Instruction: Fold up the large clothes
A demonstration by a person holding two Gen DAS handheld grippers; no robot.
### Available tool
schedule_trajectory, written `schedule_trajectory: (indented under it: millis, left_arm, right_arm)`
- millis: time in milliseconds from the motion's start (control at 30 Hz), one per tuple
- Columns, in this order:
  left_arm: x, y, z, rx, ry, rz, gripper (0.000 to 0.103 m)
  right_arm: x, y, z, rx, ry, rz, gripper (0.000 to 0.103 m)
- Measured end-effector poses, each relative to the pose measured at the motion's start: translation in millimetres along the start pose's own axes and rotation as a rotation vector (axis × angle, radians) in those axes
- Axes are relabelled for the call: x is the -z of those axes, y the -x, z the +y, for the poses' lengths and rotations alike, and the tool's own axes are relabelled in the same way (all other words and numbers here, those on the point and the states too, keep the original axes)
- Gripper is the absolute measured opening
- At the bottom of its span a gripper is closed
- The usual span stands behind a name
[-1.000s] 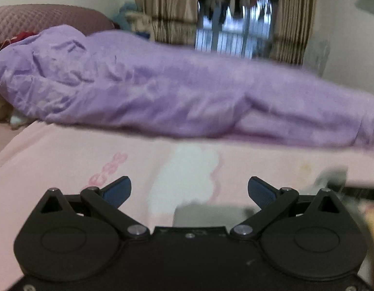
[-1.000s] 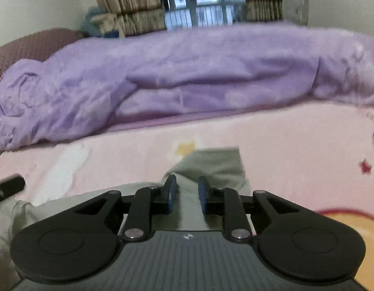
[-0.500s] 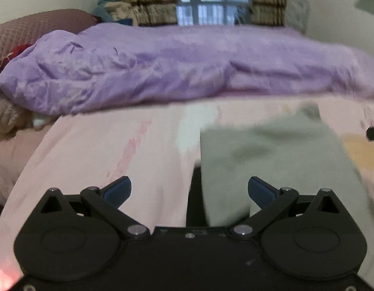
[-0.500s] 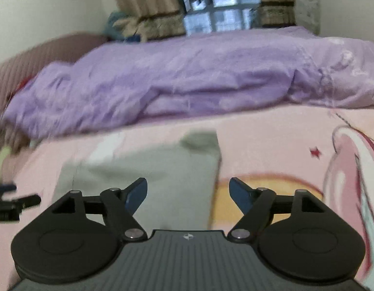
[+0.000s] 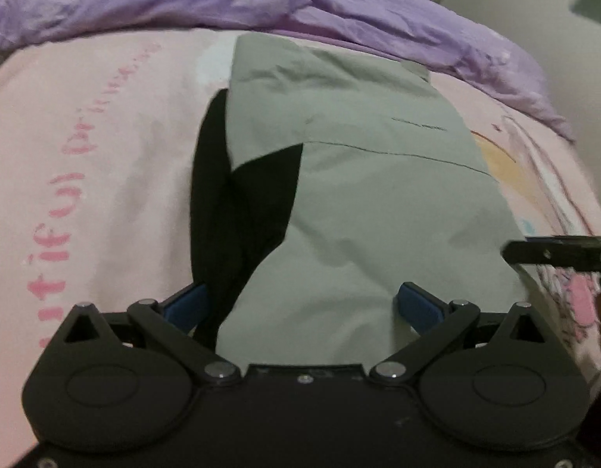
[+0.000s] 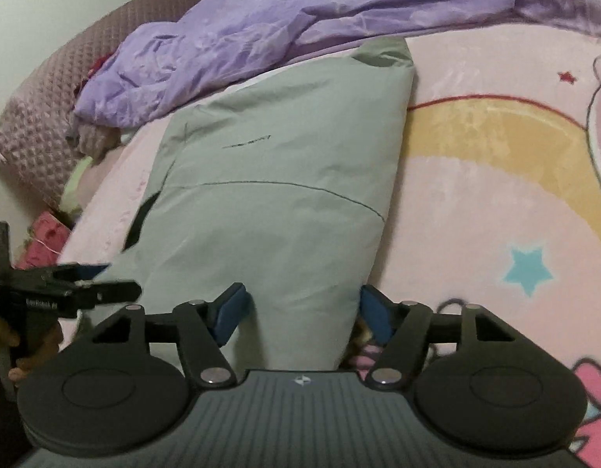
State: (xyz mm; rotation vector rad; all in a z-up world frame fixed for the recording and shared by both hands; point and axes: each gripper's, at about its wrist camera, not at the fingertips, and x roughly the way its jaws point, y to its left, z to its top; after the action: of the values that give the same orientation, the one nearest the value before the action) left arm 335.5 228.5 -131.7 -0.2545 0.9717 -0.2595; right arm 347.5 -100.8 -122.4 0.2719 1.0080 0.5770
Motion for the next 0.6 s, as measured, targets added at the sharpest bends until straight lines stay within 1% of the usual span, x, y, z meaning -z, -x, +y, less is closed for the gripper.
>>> schedule_trajectory:
  millis: [67,100,133,167,200,233,300,367,400,467,500,533,567,600]
  left_arm:
    - [-5,-10,6,0.035,0.022,0.009,0.103]
    - [-8,-13,8,0.032,0.022,-0.003,0.103]
    - [-12,-16,7,0.027,0.018,-0.010,0.103]
    - [-15,-18,7,0.022,0.020,-0.016,0.103]
    - [-19,-20,8,0.018,0.029,-0.027,0.103]
    - [-23,-23,7,0.013,0.032,-0.034,0.103]
    - [-31,-27,7,0.008,0.024,-0.041,0.103]
    - [-38,-28,10,0.026,0.037,-0.033,0.103]
    - [-40,-26,14,0.048,0.047,-0.027,0.103]
    - [-35,-17,22,0.106,0.070,-0.005,0.103]
    - [-31,-10,22,0.151,0.066,0.015,0.103]
    - [-24,-3,21,0.197,0.043,0.022,0.103]
    - [-18,5,18,0.218,0.013,0.019,0.103]
    - [-13,7,17,0.215,0.005,0.019,0.103]
  right_arm:
    - [-3,-11,-12,-0.048,-0.066,0.011,0.084]
    - [-6,-18,-18,-0.086,-0.098,0.007,0.091]
    - [-6,-22,-20,-0.110,-0.108,-0.013,0.094]
    - [-10,-25,-19,-0.110,-0.111,-0.023,0.096]
    - [-14,-28,-16,-0.101,-0.108,-0.025,0.103]
    - [-16,-32,-12,-0.091,-0.095,-0.025,0.103]
    - [-20,-40,0,-0.039,-0.031,-0.045,0.103]
    - [-23,-49,10,-0.003,0.036,-0.057,0.103]
    - [-24,-50,13,0.016,0.050,-0.061,0.103]
    - [-27,-49,13,0.024,0.032,-0.051,0.103]
    - [-24,-44,9,0.019,0.024,-0.047,0.103]
    - [-23,-38,6,0.007,0.013,-0.041,0.096]
    - [-23,-34,1,-0.011,-0.002,-0.028,0.091]
    - [-23,-30,-4,-0.033,-0.013,-0.018,0.080]
